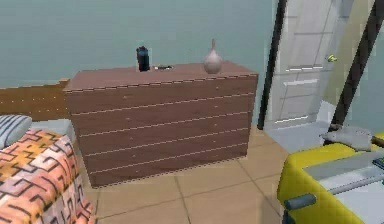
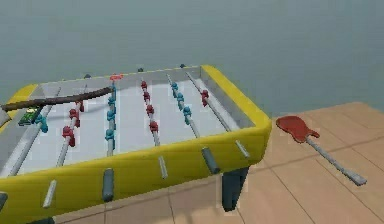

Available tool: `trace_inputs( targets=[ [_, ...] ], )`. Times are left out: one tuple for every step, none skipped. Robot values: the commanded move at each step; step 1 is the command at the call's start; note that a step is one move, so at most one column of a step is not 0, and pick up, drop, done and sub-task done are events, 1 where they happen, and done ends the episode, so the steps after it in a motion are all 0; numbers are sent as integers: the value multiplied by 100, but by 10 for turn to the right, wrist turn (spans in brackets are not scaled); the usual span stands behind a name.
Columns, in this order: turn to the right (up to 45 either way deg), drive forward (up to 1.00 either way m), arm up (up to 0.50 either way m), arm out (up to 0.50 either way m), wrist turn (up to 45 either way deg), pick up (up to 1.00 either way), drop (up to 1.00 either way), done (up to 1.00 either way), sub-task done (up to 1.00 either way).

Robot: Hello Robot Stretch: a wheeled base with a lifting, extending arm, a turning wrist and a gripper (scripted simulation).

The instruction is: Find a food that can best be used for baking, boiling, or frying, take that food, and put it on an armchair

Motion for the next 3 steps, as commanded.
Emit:
trace_inputs(
  targets=[
    [0, 60, 0, 0, 0, 0, 0, 0, 0],
    [90, 0, 0, 0, 0, 0, 0, 0, 0],
    [0, 70, 0, 0, 0, 0, 0, 0, 0]
  ],
)
